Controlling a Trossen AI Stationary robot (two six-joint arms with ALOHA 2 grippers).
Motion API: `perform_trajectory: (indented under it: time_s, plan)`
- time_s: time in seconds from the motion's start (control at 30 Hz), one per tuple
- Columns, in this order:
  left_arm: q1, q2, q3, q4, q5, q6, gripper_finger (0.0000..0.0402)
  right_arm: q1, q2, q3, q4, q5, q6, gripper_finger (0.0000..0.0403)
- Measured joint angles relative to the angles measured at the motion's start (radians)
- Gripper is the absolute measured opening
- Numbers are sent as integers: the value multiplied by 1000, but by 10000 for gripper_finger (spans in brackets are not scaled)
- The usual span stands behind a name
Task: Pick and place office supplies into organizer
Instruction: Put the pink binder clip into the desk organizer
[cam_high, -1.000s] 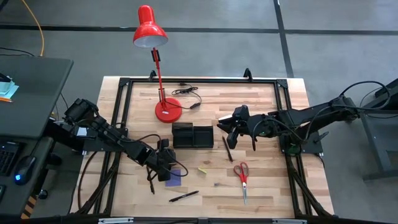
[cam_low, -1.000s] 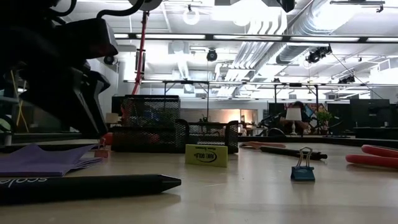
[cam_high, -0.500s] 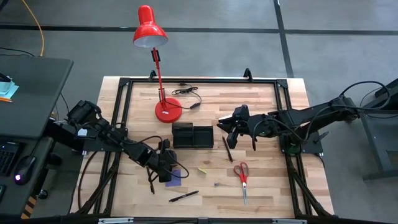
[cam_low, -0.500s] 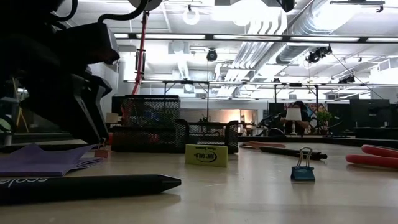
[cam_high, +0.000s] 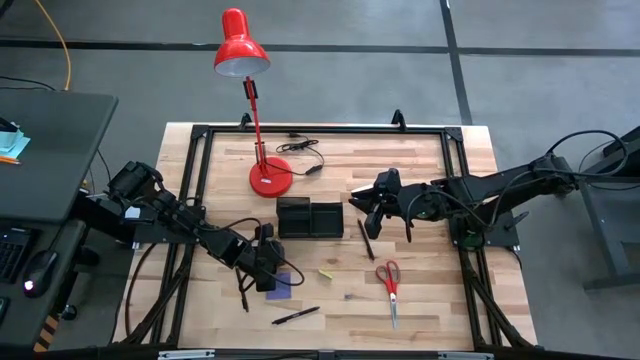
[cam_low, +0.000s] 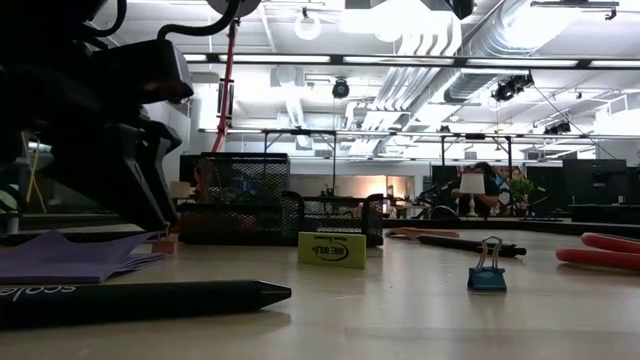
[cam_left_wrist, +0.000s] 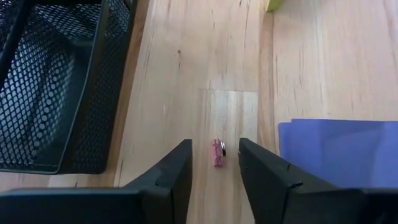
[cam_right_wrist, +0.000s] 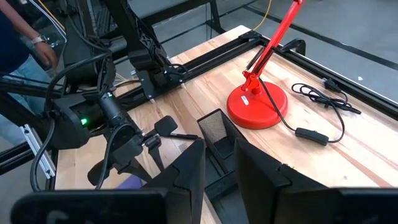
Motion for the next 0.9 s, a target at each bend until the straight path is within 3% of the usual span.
perform_trajectory:
  time_s: [0.37,0.9]
  plan:
    - [0,0,0,1,8,23,57,0,0,0,6,10,0,81]
    - [0,0,0,1,8,22,51,0,0,0,8,12,-13,81]
